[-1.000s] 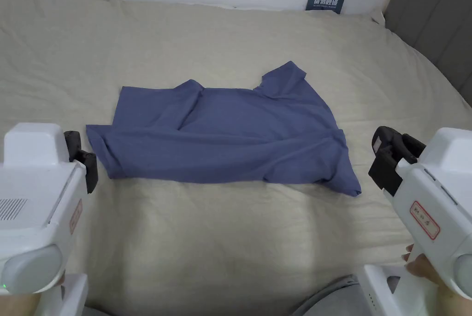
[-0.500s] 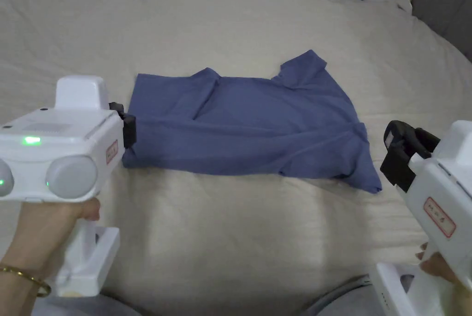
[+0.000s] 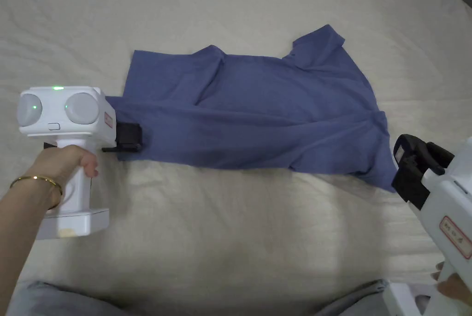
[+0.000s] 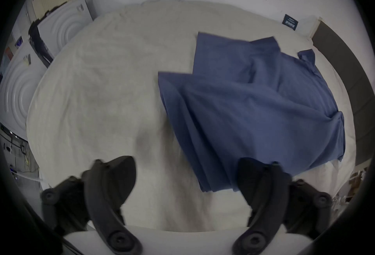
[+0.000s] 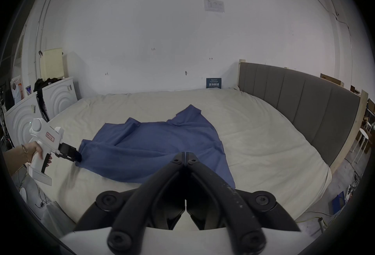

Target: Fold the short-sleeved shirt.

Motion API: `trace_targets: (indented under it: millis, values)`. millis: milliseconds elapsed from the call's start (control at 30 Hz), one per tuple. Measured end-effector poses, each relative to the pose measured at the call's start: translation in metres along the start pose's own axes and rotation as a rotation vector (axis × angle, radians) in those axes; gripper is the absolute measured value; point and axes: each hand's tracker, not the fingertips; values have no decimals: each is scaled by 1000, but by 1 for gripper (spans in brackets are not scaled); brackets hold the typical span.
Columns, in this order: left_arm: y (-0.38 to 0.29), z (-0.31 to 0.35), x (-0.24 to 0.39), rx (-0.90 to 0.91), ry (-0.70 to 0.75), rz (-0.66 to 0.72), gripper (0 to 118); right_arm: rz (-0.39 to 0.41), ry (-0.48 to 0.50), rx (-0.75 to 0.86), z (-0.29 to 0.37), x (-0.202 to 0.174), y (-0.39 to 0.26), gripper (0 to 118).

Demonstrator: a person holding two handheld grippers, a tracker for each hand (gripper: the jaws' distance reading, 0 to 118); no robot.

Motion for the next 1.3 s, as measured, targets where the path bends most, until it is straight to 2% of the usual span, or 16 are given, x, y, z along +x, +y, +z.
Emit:
trace_targets:
  millis: [100, 133, 233, 267, 633, 667, 700, 767, 800, 833, 933, 1033, 1100, 1167, 1200, 1300]
  values:
    - [-8, -7, 7, -5, -22, -2, 83, -3, -14, -33, -8, 0, -4, 1]
    - [-10, -8, 10, 4, -26, -15, 71, -3, -14, -43, -11, 3, -6, 1]
    - [-14, -10, 20, 34, -53, -68, 17, -1, -19, -64, -15, 2, -9, 1]
    - [-15, -6, 24, 49, -99, -94, 6, 3, -19, -71, -16, 4, -10, 1]
    - [-4, 51, 3, 162, -128, -105, 6, 1, -5, -230, -75, 40, 22, 3]
    - [-4, 54, 3, 165, -132, -112, 6, -5, -4, -279, -89, 46, 27, 9]
    - [-4, 56, 4, 166, -133, -115, 6, -23, 10, -340, -106, 53, 30, 30]
    - [-5, 53, 7, 170, -132, -120, 6, -75, 3, -456, -138, 64, 27, 106]
    - [-5, 52, 8, 170, -130, -122, 6, -78, -11, -498, -152, 68, 25, 118]
    - [-6, 51, 8, 166, -127, -122, 6, -91, -8, -505, -159, 69, 22, 118]
    - [-11, 47, 13, 153, -125, -115, 6, -8, -92, -608, -187, 73, 4, 118]
    - [-14, 39, 11, 133, -125, -102, 6, -47, -176, -682, -200, 78, -17, 113]
    - [-17, 35, 10, 124, -127, -98, 6, -115, -182, -715, -201, 82, -28, 71]
    - [-18, 34, 10, 117, -131, -113, 6, -170, -156, -710, -201, 83, -36, 7]
    - [-19, 33, 10, 107, -131, -124, 6, -196, -130, -709, -199, 84, -36, 7]
    - [-14, 36, -2, 82, -126, -146, 6, -152, -105, -700, -187, 84, -21, 7]
